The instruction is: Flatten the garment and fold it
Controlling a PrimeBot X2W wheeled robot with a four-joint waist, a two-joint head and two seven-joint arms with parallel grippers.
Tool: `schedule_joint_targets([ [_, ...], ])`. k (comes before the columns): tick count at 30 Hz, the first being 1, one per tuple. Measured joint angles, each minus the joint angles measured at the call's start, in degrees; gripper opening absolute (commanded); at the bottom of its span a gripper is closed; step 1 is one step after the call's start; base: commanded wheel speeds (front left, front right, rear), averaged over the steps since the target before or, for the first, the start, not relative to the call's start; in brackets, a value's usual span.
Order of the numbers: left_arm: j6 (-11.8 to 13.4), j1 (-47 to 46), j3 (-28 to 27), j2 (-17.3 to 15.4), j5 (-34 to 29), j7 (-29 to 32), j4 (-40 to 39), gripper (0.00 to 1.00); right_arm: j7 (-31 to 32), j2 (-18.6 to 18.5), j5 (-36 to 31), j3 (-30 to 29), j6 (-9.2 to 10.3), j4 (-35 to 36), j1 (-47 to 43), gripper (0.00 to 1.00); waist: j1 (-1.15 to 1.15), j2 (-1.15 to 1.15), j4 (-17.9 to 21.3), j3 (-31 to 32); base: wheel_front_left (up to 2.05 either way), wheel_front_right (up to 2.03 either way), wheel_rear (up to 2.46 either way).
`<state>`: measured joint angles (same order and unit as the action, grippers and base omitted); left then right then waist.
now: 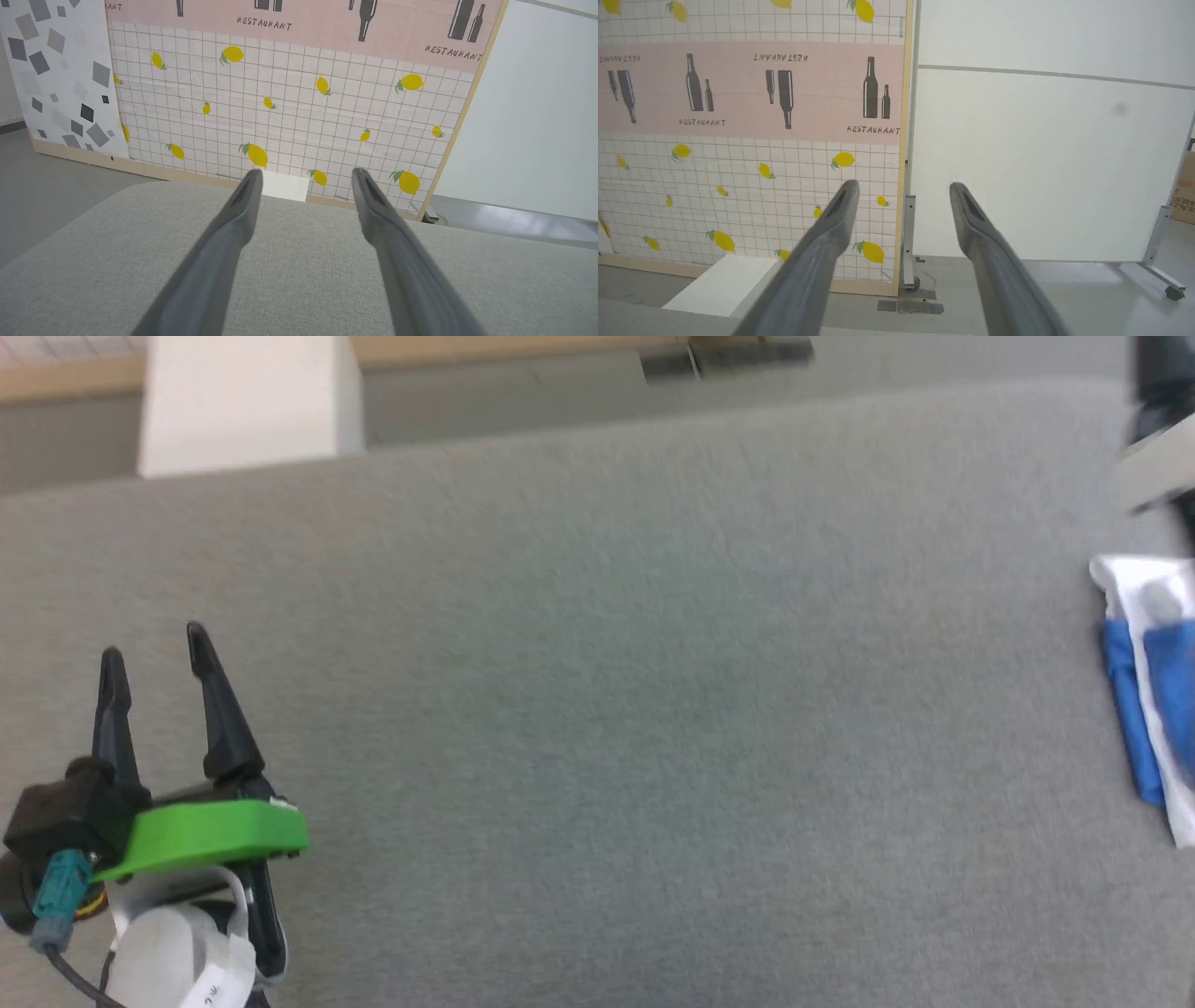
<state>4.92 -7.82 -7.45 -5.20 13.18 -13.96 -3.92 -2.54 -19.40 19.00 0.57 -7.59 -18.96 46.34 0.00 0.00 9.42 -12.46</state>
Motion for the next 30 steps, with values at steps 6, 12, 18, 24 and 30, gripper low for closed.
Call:
schedule_joint_targets([
  [6, 0.71, 1.92, 0.69, 0.29, -0.2, -0.24, 1.63, 1.0, -6.9, 12.36, -4.94, -6.35, 0.01, 5.0, -9.64, 1.0, 0.0, 0.0, -2.6, 6.22, 0.0, 0.0, 0.0],
  [12, 1.0, 2.74, 2.23, 0.36, -1.04, 0.77, 3.2, 1.0, -9.26, 16.3, -7.58, -7.34, 0.01, 10.22, -21.23, 1.0, 0.0, 0.0, -5.4, 10.98, 0.0, 0.0, 0.0],
  [18, 0.76, 4.3, 5.15, 0.44, -1.66, 1.96, 6.23, 1.0, -9.6, 16.5, -5.32, -4.2, 0.01, 10.4, -31.26, 1.0, 0.0, 0.0, -7.29, 14.13, 0.0, 0.0, 0.0],
  [24, 0.13, 4.53, 9.36, 1.19, -2.27, 2.01, 10.26, 1.0, -10.36, 16.48, -5.44, -2.67, 0.01, 10.06, -38.34, 1.0, 0.0, 0.0, -7.57, 15.22, 0.0, 0.0, 0.0],
  [30, 0.21, 4.65, 12.17, 1.65, -2.34, 1.18, 13.4, 1.0, -11.11, 16.5, -6.03, -1.99, 0.01, 9.58, -42.27, 1.0, 0.0, 0.0, -7.04, 14.85, 0.0, 0.0, 0.0],
])
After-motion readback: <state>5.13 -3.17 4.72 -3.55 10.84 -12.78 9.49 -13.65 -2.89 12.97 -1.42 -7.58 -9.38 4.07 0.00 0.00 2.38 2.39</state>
